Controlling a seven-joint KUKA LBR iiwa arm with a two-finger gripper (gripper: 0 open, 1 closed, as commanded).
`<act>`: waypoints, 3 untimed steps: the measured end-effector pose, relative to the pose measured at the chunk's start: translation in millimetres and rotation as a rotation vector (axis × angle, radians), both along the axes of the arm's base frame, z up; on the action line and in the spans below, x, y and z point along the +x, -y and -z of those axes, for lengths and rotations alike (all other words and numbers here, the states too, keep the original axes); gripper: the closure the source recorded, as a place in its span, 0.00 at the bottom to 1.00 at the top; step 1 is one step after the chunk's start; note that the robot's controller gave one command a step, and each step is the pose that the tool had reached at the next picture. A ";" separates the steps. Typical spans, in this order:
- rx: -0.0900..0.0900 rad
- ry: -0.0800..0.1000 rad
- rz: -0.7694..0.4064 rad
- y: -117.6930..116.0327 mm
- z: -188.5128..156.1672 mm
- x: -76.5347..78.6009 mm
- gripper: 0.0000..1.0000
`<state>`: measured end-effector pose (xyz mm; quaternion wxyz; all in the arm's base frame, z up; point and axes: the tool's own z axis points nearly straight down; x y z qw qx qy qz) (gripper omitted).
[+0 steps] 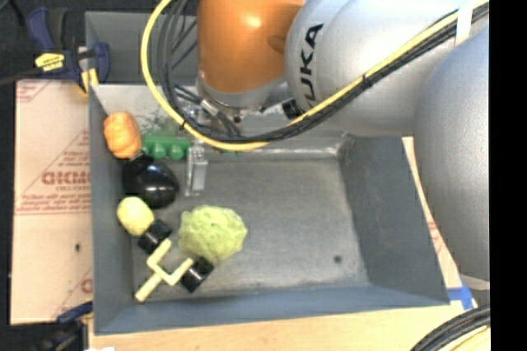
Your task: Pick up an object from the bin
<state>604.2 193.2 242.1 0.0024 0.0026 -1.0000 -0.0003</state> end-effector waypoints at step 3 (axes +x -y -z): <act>-0.001 0.008 0.011 34.1 56.8 -28.7 0.00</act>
Offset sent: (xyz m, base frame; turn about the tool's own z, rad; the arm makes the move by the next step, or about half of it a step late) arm -0.0370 -0.0507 -0.0492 -0.0290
